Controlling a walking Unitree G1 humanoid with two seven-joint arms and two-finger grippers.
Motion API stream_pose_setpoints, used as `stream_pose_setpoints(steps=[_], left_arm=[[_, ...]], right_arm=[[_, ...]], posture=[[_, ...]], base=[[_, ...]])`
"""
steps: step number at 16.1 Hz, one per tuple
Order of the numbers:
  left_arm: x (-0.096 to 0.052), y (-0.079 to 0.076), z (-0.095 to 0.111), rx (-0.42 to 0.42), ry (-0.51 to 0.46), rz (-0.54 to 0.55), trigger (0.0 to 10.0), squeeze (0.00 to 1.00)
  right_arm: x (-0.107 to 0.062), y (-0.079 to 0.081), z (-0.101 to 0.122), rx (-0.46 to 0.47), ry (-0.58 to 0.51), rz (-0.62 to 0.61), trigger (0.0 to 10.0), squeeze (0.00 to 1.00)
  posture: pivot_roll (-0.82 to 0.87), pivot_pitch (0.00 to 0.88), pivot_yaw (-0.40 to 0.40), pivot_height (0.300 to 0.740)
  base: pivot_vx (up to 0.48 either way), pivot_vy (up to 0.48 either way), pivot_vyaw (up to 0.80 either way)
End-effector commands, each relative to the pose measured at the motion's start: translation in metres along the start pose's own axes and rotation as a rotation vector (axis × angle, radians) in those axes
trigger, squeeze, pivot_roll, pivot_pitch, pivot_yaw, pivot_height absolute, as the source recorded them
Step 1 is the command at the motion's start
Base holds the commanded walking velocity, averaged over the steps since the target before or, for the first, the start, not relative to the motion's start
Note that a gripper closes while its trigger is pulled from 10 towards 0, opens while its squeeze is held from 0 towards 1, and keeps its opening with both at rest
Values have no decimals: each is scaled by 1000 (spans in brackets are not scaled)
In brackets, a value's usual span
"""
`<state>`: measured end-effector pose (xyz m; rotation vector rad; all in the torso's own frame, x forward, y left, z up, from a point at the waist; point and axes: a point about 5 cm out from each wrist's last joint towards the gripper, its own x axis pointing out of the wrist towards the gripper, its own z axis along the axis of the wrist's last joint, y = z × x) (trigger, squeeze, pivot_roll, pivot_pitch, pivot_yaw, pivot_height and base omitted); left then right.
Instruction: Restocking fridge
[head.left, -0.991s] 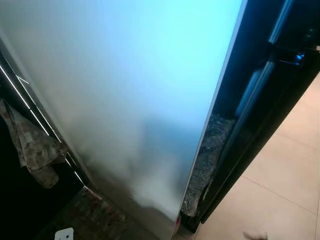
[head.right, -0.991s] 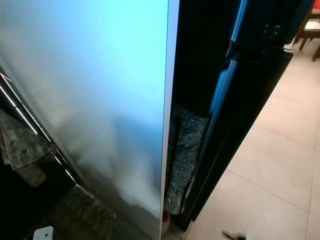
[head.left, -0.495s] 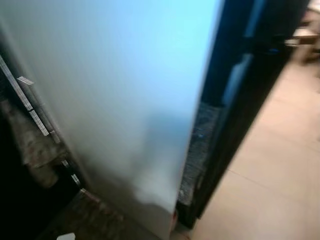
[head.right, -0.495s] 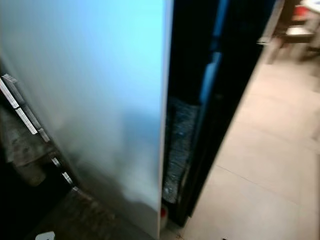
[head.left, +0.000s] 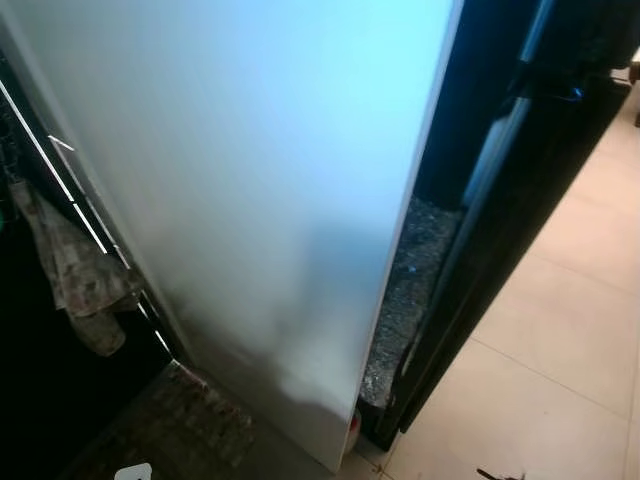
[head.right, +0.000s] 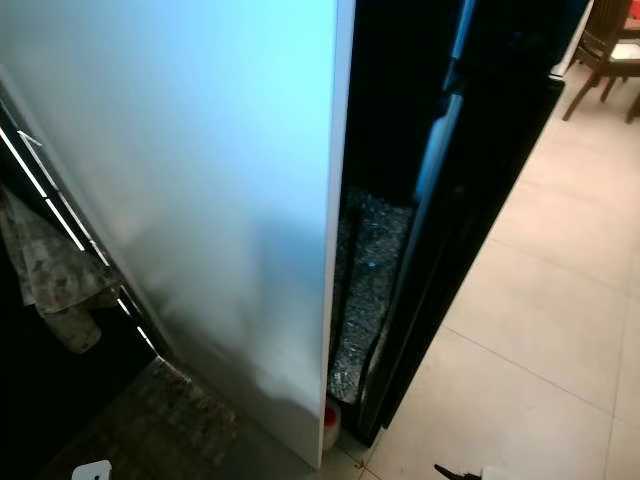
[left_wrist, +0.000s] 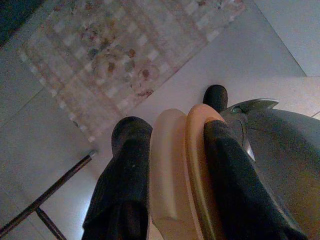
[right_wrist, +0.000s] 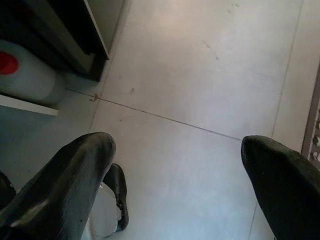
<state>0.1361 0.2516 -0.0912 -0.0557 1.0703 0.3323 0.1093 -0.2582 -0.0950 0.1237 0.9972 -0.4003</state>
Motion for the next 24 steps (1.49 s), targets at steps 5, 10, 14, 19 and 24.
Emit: stream_pose_setpoints(steps=[5,10,14,19,24], left_arm=[[0,-1,2,29,-12,-6,10000,0],[0,-1,1,34,-8,-3,10000,0],[0,-2,-4,16,12,7,10000,0],[-1,1,-4,42,11,13,10000,0],[0,3,-1,54,-1,10,10000,0]], right_arm=[[0,-5,30,-58,-195,21,10000,0],[-26,19,112,-188,-734,139,10000,0],[-75,52,117,-211,-864,282,10000,0],[-100,66,123,-192,-877,330,10000,0],[-103,90,155,-228,-915,373,10000,1000]], posture=[[-159,0,-3,740],[-153,0,-31,740],[-128,0,-52,740],[-146,0,-28,740],[-144,0,-19,740]], base=[[0,0,0],[0,0,0],[0,0,0],[0,0,0],[0,0,0]])
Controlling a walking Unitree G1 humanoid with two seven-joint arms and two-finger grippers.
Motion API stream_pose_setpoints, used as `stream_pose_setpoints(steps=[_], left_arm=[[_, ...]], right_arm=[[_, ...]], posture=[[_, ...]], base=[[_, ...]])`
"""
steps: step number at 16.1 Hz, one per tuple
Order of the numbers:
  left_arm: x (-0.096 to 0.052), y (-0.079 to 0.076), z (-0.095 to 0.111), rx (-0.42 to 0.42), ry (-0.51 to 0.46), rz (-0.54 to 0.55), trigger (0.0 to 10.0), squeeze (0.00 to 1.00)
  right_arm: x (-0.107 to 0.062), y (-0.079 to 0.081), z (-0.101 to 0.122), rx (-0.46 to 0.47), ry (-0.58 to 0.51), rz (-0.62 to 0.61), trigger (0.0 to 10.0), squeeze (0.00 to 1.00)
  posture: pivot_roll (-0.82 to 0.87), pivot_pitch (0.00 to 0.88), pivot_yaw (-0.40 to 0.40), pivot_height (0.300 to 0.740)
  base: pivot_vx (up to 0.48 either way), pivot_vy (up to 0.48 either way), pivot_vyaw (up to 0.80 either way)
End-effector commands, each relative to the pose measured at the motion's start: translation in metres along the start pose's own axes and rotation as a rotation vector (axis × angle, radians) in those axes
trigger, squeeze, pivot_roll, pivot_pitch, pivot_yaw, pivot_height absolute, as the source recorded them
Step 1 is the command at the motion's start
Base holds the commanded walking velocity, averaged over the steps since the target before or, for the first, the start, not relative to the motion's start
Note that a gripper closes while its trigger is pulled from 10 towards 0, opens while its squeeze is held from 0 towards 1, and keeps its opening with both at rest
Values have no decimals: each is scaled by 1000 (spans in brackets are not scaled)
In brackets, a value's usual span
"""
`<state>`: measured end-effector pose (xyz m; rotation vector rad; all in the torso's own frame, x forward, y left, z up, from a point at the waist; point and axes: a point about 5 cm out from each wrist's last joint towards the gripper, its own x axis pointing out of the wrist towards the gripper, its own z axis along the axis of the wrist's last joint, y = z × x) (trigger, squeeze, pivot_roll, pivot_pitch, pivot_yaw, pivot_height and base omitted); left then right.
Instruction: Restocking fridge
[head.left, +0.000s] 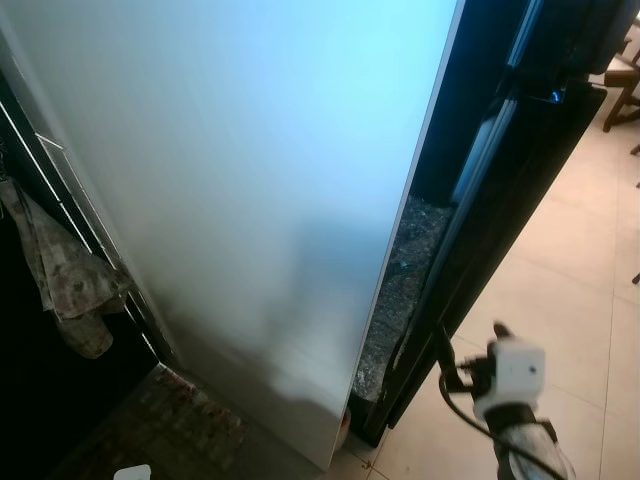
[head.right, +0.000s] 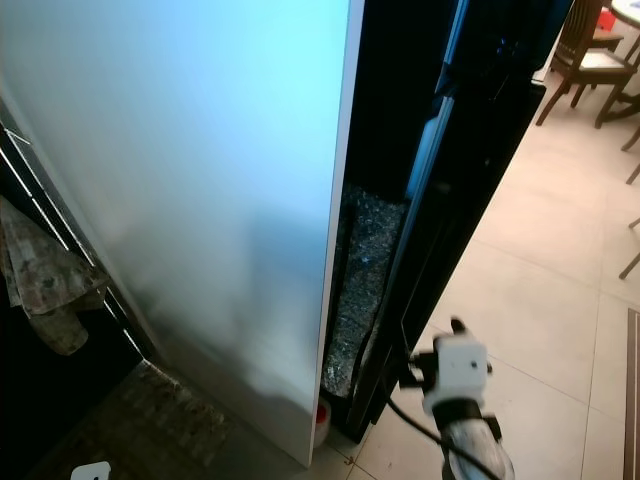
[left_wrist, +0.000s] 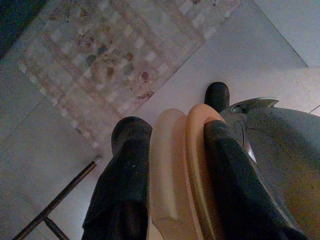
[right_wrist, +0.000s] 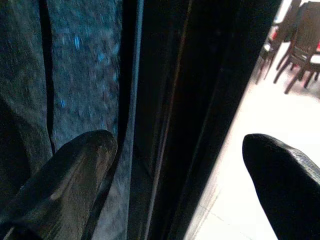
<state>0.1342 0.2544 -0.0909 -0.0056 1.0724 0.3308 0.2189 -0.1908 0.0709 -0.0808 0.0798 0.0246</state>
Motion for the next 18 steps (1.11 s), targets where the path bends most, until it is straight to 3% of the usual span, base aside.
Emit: stream_pose_setpoints(steps=[1,3,4,5,11,16,18], left_arm=[[0,0,0,21,3,-18,10000,0],[0,0,1,27,5,-18,10000,0],[0,0,1,28,6,-19,10000,0],[0,0,1,29,7,-21,10000,0],[0,1,2,31,4,-23,10000,0],[0,1,2,28,-1,-23,10000,0],[0,1,3,33,1,-26,10000,0]], right_arm=[[2,3,-1,14,12,12,10000,1000],[8,2,-2,-4,23,-31,10000,1000],[11,4,-2,3,8,-32,10000,75],[13,5,-3,9,7,-26,10000,0],[39,10,5,38,-57,-43,10000,0],[42,12,3,63,-77,-50,10000,0],[39,4,-2,87,-70,-143,10000,0]], posture=[[-147,0,-19,740],[-151,0,-15,740],[-151,0,-15,740],[-153,0,-11,740],[-153,0,-1,740],[-152,0,1,740],[-154,0,3,740]], base=[[0,0,0],[0,0,0],[0,0,0],[0,0,0],[0,0,0],[0,0,0],[0,0,0]])
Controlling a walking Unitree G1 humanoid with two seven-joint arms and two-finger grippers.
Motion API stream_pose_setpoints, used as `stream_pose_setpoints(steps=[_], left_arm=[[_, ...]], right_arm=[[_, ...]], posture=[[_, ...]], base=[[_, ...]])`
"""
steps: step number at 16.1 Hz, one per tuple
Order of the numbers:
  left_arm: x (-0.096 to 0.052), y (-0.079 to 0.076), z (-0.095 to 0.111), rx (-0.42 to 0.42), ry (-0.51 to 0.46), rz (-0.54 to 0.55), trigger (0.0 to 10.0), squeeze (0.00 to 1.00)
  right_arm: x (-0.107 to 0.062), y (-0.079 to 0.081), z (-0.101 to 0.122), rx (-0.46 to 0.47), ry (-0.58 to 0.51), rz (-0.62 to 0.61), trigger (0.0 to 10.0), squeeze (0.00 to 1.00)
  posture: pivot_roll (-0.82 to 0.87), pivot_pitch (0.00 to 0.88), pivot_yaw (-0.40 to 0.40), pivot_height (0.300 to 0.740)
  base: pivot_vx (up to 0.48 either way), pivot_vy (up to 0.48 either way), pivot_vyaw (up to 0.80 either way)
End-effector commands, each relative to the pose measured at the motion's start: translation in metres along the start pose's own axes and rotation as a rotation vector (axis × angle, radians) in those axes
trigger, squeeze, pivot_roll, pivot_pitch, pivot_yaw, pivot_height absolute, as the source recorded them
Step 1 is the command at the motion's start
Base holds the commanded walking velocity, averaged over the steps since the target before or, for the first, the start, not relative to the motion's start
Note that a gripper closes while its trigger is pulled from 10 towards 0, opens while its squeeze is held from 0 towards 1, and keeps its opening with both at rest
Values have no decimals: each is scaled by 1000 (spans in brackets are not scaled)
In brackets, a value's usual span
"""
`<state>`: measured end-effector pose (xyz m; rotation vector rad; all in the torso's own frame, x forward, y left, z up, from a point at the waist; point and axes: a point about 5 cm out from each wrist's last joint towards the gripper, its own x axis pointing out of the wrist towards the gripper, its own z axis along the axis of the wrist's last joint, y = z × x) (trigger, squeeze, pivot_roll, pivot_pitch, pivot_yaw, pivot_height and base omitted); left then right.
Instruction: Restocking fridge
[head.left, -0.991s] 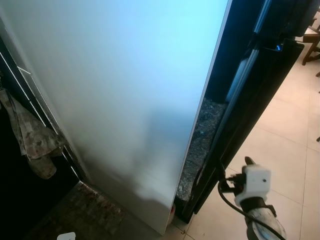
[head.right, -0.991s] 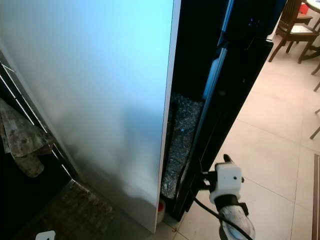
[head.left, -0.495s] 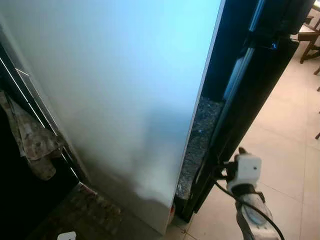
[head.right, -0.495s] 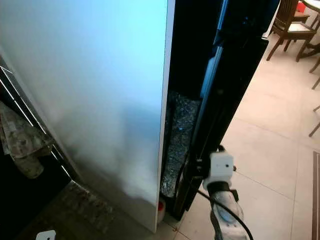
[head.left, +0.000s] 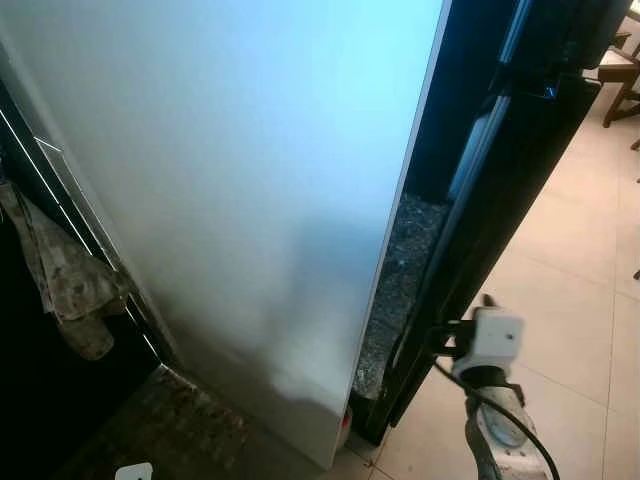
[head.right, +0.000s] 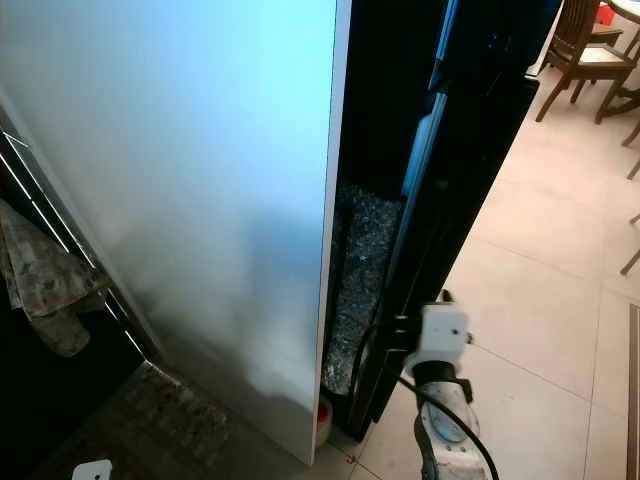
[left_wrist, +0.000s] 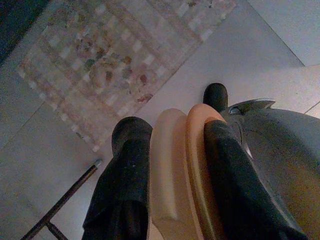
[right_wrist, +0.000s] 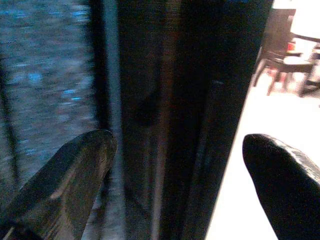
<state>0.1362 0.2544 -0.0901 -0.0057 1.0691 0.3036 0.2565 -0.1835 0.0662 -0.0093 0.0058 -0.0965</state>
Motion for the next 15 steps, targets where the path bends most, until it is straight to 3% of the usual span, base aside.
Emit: stream_pose_setpoints(steps=[1,4,9,15], left_arm=[[0,2,0,21,6,-3,10000,0],[0,1,1,19,5,-4,10000,0],[0,1,1,19,4,-3,10000,0],[0,0,1,17,0,-10,10000,0]], right_arm=[[1,-4,-1,18,-1,-30,10000,0],[5,-8,4,15,-26,-66,10000,0],[11,6,4,24,-18,42,10000,0],[21,11,10,40,-46,48,10000,0]], posture=[[-154,0,3,740],[-153,0,4,740],[-155,0,6,740],[-160,0,8,740]], base=[[0,0,0],[0,0,0],[0,0,0],[0,0,0]])
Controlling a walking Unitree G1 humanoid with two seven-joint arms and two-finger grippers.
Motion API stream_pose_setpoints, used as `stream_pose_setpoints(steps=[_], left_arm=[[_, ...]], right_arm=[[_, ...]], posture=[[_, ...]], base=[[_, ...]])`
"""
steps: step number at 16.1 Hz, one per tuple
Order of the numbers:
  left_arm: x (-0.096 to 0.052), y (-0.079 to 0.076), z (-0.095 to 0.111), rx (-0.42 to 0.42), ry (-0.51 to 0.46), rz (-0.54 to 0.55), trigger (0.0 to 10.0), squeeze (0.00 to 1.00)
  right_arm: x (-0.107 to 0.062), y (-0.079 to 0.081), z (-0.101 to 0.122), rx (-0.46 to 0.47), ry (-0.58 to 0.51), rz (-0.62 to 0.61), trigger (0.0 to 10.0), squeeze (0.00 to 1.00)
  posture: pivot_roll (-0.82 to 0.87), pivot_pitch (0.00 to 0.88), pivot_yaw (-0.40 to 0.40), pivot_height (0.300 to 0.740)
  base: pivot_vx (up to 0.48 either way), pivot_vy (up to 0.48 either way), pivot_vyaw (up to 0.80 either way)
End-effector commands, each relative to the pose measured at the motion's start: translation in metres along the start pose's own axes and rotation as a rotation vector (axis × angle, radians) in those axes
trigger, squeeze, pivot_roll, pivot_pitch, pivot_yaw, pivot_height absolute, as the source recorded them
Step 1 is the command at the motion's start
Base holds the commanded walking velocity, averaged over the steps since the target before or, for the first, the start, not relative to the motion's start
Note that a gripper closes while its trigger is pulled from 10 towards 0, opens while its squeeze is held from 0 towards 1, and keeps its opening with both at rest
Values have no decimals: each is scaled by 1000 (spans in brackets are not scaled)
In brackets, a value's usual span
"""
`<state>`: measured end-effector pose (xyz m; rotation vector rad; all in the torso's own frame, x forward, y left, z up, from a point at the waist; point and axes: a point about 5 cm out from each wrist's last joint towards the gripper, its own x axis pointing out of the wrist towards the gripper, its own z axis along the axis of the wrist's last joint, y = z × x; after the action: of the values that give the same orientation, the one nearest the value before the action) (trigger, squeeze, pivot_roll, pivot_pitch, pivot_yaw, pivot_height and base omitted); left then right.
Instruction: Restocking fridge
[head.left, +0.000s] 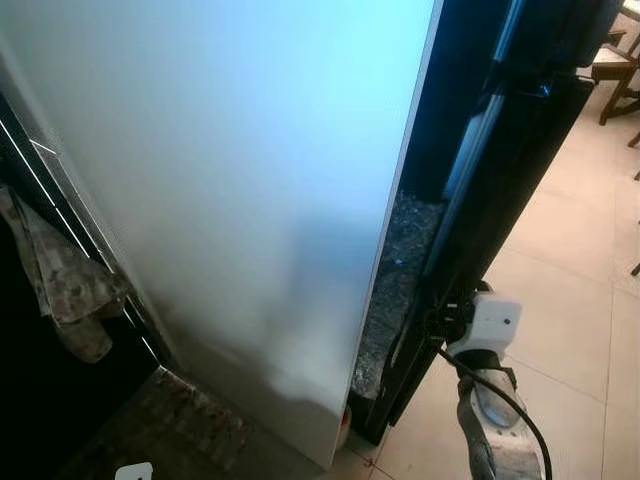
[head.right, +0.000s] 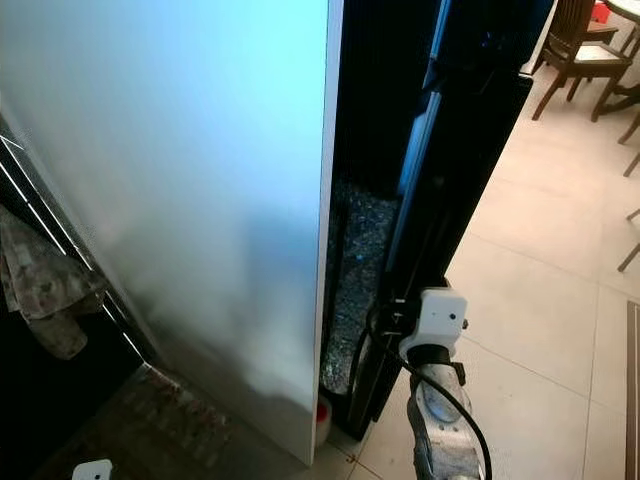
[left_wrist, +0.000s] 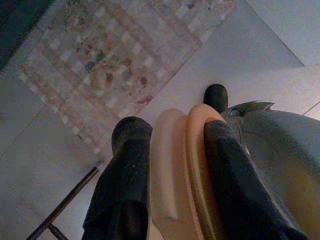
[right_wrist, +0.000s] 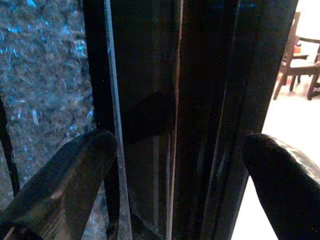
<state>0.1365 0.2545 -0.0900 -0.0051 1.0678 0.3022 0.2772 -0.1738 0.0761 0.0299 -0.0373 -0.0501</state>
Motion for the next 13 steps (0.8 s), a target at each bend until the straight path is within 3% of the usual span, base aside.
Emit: stream_pose_setpoints(steps=[1,7,13], left_arm=[[0,0,1,12,-1,-10,10000,0],[0,-1,1,1,-2,-10,10000,0],[0,-1,3,3,-5,-12,10000,0]], right_arm=[[3,-1,1,0,-8,2,10000,0],[13,0,8,-4,-31,0,10000,0],[11,-8,9,-12,-43,-48,10000,0]], posture=[[-157,0,7,740],[-155,0,5,740],[-164,0,9,740]], base=[[0,0,0],[0,0,0],[0,0,0]])
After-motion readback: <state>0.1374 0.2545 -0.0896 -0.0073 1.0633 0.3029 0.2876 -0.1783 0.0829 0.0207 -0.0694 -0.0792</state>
